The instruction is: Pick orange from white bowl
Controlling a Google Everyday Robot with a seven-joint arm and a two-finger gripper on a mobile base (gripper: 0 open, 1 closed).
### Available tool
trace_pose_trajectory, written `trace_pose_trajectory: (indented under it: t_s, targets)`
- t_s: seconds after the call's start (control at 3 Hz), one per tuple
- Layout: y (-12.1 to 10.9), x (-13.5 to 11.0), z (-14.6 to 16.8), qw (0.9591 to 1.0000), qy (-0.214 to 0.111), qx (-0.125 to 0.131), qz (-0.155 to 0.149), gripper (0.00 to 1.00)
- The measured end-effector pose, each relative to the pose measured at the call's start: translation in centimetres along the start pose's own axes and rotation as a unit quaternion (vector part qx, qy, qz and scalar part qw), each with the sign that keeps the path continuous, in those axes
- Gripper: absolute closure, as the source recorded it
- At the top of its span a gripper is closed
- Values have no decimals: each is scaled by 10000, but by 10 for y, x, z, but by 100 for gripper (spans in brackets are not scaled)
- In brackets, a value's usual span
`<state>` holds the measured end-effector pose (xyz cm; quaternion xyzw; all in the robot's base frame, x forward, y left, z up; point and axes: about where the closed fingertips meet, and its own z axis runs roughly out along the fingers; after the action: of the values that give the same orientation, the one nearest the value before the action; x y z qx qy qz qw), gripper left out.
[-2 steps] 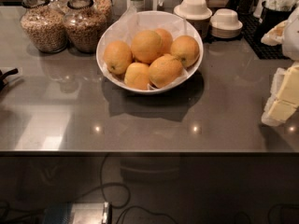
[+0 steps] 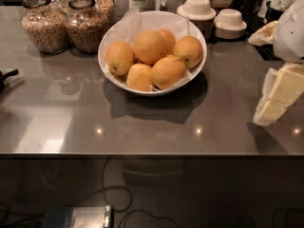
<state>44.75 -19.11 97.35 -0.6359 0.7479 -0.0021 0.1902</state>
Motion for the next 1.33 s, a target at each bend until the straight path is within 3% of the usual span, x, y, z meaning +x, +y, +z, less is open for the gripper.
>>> trace_pose_trajectory:
  t_s: [0.33,0.67,1.0,1.33]
  targets:
    - [-8,-48,6,9951,-797,17,-581,0]
    - [-13,-98,-1,9833,-1424,229,-1107,0]
    - [-25,-139,-2,9742,-1746,357,-1387,0]
    - [-46,-174,10,9717,-1857,428,-1396,0]
